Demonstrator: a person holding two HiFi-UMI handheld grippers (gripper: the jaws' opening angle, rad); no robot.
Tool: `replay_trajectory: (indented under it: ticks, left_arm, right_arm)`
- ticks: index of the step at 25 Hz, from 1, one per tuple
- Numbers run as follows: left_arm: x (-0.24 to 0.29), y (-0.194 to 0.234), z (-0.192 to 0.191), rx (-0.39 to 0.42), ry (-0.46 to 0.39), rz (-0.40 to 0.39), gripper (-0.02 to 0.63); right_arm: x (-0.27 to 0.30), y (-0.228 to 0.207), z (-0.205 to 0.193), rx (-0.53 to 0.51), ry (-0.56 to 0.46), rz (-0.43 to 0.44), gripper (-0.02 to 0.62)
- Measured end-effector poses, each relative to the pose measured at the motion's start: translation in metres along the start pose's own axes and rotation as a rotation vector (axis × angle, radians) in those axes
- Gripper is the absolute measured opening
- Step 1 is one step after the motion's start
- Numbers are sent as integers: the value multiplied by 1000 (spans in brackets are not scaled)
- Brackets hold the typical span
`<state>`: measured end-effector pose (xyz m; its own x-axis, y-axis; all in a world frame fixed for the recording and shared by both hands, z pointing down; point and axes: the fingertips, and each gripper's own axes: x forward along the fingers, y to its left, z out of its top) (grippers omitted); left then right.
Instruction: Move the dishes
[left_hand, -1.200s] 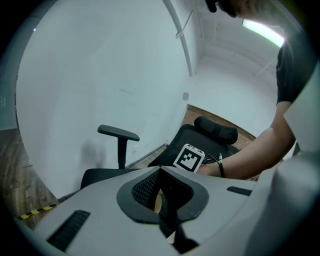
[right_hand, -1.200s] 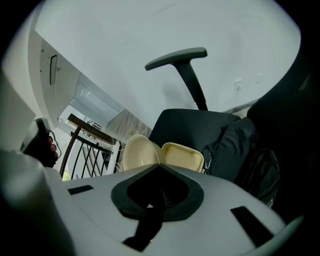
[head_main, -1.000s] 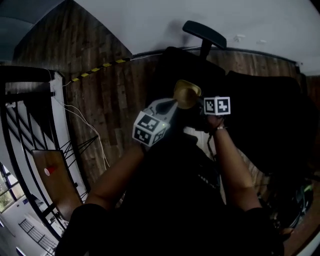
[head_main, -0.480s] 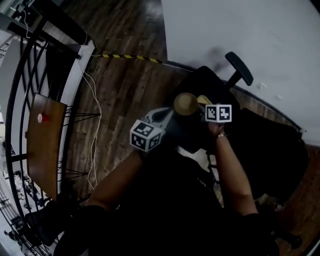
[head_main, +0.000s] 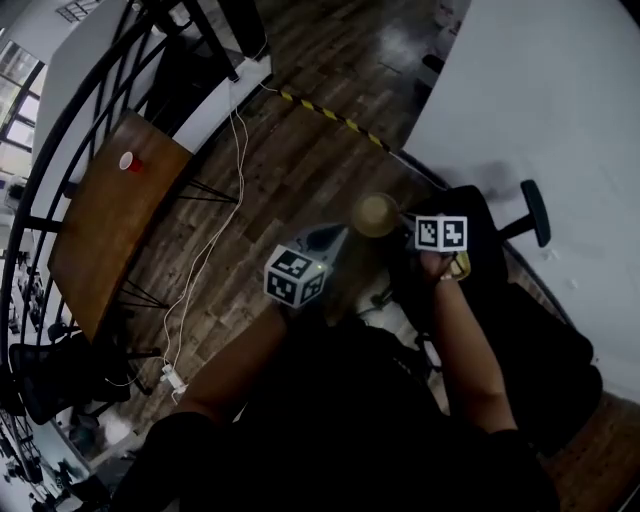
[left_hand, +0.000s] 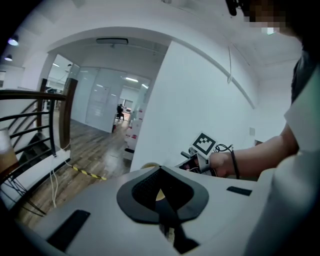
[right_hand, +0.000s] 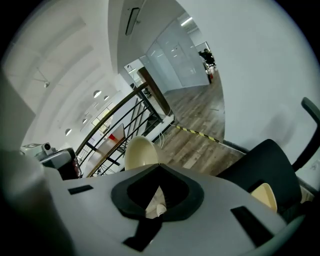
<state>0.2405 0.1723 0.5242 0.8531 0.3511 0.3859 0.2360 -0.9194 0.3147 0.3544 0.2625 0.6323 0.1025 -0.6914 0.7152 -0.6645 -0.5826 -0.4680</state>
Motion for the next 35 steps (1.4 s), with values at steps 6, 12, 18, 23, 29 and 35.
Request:
replay_trajectory:
  ticks: [6, 12, 18, 23, 29, 35]
  left_arm:
    - [-82, 96, -15, -59, -25, 120, -5]
    - [-149, 170, -30, -115, -61, 206, -5]
    - [-229, 240, -52, -152, -108, 338, -5]
    - [-295, 287, -68, -221, -161, 462, -5]
    - [-355, 319, -84, -286, -207, 617, -5]
    - [-384, 359, -95, -357, -218, 748, -5]
  right_arm:
    - [87, 103, 13, -80, 82, 74, 14]
    - [162, 193, 23, -172, 145, 130, 14]
    - [240, 292, 23, -295, 244, 199, 14]
    - [293, 374, 20, -404, 315, 267, 14]
    - [330, 452, 11, -532, 385, 365, 14]
    - [379, 492, 12, -622, 470, 445, 14]
